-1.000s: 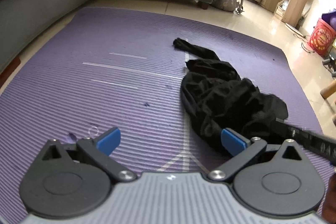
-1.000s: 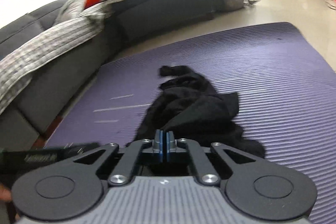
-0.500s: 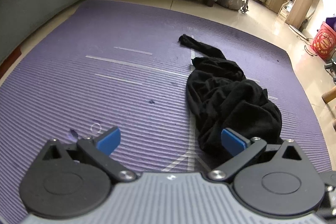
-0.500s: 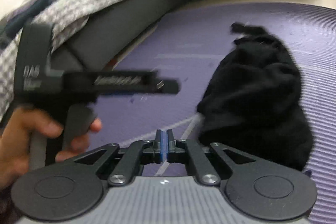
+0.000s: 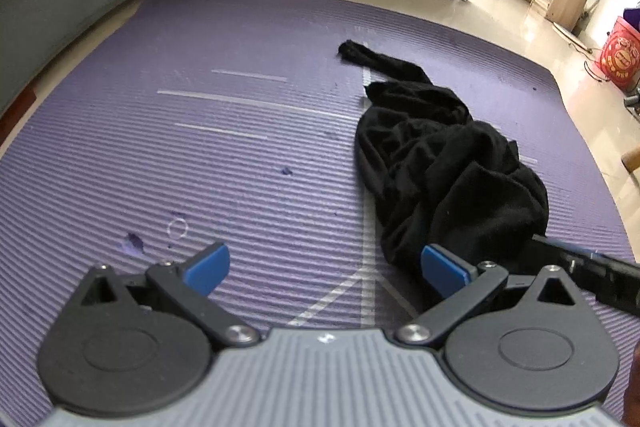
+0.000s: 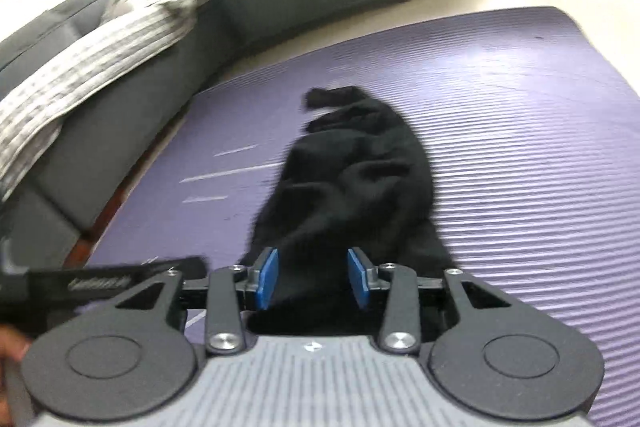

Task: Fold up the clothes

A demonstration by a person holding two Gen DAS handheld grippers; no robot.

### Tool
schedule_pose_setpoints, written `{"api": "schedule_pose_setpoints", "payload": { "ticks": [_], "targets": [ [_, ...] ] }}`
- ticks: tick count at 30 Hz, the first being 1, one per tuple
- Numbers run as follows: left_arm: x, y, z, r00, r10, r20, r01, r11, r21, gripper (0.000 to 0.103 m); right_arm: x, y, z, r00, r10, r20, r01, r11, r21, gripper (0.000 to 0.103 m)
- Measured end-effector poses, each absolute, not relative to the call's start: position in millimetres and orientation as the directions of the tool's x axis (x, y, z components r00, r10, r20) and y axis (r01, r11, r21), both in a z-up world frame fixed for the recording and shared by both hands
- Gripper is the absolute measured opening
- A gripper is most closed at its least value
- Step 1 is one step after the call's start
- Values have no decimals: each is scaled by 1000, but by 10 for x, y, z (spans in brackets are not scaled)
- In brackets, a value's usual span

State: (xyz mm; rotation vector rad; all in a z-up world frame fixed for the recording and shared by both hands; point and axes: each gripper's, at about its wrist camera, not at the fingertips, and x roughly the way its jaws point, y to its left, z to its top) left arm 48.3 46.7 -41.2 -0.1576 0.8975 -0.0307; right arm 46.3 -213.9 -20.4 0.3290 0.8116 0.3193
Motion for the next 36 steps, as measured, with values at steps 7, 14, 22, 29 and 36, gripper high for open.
{"api": "schedule_pose_setpoints", "payload": {
  "ticks": [7, 14, 22, 29, 36],
  "targets": [
    [473, 432, -424, 617, -125, -777, -2, 987, -160, 102, 428, -2078, -314, 671, 349, -655, -142, 927, 348, 40],
    [523, 195, -264, 619, -235, -749, 150, 972, -181, 102, 494, -2038, -303, 670, 361, -649, -156, 923, 353, 7],
    [985, -60, -167, 603, -250, -758, 223, 965, -141, 97, 554, -2102, -289, 635, 399, -661, -177, 909, 379, 5],
    [1412, -283, -253, 580, -222, -784, 226, 968, -106, 75, 586, -2185, -317, 621, 427, -658, -176, 893, 413, 10],
    [1446, -253, -308, 546, -226, -807, 199, 970, -137, 4, 637, -2371, -301, 664, 345, -664, -79, 915, 396, 44]
  ]
}}
